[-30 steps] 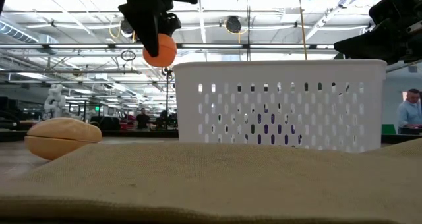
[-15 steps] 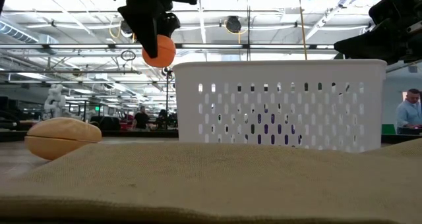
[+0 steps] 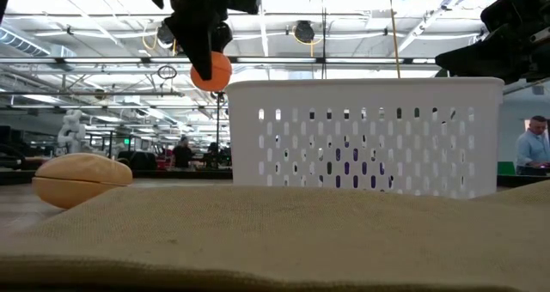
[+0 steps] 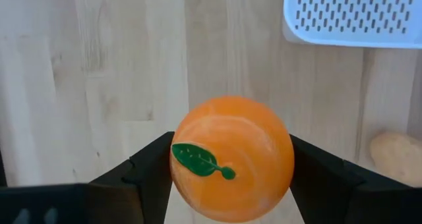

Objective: Pick and placing Produce into tupperware
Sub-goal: Put the orange into the white basket

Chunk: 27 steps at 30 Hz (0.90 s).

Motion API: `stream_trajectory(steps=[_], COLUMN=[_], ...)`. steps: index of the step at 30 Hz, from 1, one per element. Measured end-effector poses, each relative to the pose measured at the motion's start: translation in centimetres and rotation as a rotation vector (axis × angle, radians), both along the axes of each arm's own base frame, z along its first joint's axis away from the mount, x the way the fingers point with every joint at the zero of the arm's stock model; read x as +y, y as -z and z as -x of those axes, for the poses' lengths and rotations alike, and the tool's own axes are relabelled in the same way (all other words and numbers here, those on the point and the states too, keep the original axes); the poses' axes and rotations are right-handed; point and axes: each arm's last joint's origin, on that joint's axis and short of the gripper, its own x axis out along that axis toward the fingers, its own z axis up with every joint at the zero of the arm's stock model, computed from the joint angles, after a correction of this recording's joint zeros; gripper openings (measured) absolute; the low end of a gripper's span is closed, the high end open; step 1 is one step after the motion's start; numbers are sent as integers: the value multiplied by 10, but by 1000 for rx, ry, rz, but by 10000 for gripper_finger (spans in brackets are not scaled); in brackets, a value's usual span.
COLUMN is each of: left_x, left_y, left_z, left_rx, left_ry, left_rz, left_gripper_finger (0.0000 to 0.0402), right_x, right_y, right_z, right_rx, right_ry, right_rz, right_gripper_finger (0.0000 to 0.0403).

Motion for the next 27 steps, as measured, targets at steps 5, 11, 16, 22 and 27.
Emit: stream_trajectory(steps=[5,11,16,22,27], left_x=[-8,-22,-29,-30,-32], left_y=[0,-4,-7,-8,-10], left_z=[-1,-6,-9,-13,-18], left_rx=[-15,-88,-127,-164,-220], left_ry=[15,72,102,103,116], left_rz=[6,46,60,73,102], left_gripper_finger=[248,248,248,248,248], right_x=[0,0,0,0,0], right_y=[0,0,0,0,0], right_z=[0,0,0,0,0], right_rx=[0,0,0,0,-1], right_ry=[0,0,0,0,0], right_rz=[0,0,0,0,0], right_gripper_finger=[0,0,0,0,0])
